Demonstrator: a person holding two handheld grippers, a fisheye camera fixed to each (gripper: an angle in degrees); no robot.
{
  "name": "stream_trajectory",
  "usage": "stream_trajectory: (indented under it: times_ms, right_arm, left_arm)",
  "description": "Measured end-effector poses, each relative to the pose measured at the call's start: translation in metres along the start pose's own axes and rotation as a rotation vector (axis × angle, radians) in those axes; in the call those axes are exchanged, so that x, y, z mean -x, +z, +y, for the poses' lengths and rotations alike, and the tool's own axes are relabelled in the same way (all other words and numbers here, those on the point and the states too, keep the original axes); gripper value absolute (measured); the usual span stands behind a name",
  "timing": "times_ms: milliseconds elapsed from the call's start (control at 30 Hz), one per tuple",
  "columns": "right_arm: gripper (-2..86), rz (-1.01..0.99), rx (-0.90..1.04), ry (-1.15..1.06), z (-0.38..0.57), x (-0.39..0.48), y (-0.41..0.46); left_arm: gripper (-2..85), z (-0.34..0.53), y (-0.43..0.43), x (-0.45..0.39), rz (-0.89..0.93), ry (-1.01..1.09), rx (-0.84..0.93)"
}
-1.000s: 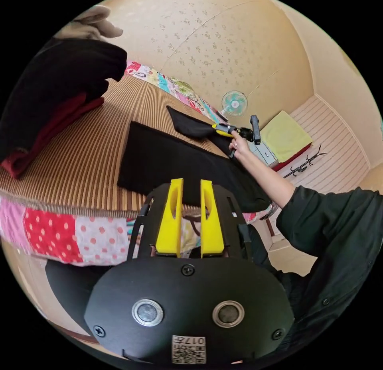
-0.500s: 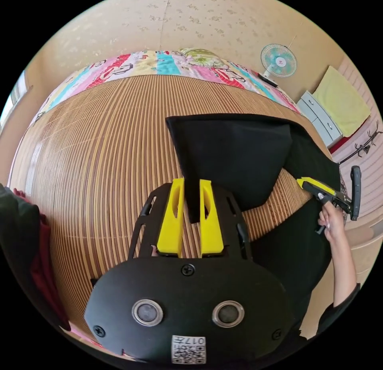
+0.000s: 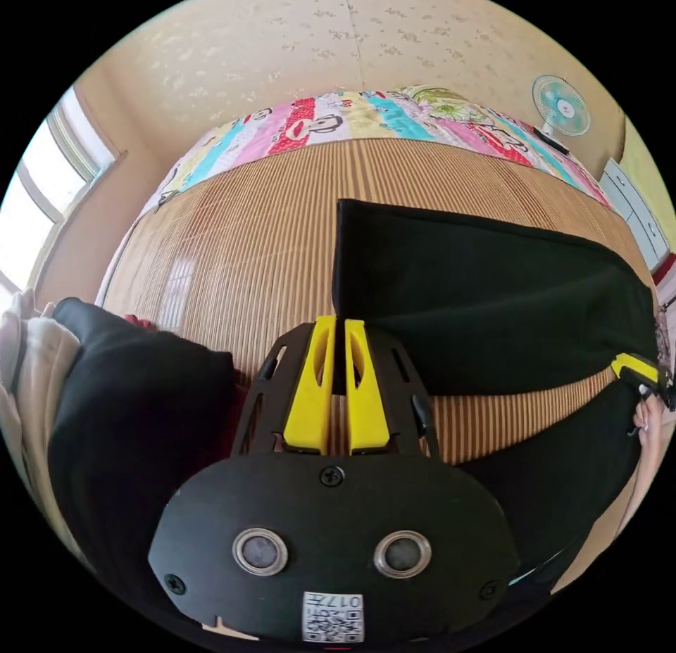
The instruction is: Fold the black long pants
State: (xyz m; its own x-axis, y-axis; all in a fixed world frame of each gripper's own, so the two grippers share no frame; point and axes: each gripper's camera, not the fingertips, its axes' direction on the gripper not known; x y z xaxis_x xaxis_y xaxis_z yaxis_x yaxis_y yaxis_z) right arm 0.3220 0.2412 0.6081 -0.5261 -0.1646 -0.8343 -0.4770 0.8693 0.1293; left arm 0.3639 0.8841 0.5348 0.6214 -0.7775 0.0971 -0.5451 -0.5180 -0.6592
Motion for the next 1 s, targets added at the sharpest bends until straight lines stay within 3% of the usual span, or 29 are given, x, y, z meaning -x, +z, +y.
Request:
stream_trajectory:
  times_ms: [167,267,400,533,600,700,867,1000]
  right_arm:
    - [6.0,-0.018,-0.047,0.059,0.008,0.0,-0.014]
    - [7.4,-0.008,-0.228,0.122,0.05,0.004,-0.054]
    - [8.2,0.21,-0.392,0.263,0.145,-0.008,-0.113]
    - [8.6,0.387,-0.48,0.57,0.246,-0.061,-0.163]
    - [8.7,0.324,-0.46,0.726,0.305,-0.109,-0.184]
    - [8.8,0.088,-0.472,0.764,0.357,-0.14,-0.195]
    - [8.6,0.107,-0.423,0.746,0.382,-0.125,-0.184]
    - [7.9,-0.043,-0.424,0.794,0.389,-0.123,-0.164]
  left_arm:
    - [5.2,0.02,-0.019,0.023,0.082,-0.003,-0.05]
    - [7.5,0.076,-0.064,0.019,0.198,0.028,-0.209]
    - [8.9,0.188,-0.106,0.016,0.465,0.103,-0.224]
    - [9.4,0.313,-0.143,0.03,0.478,0.055,-0.23]
    - [9.4,0.349,-0.154,0.043,0.463,0.004,-0.208]
    - [9.7,0.389,-0.152,0.067,0.49,-0.13,-0.151]
    - [9.9,0.407,-0.135,0.083,0.526,-0.276,-0.103]
    - [10.0,0.401,-0.143,0.072,0.515,-0.312,-0.185]
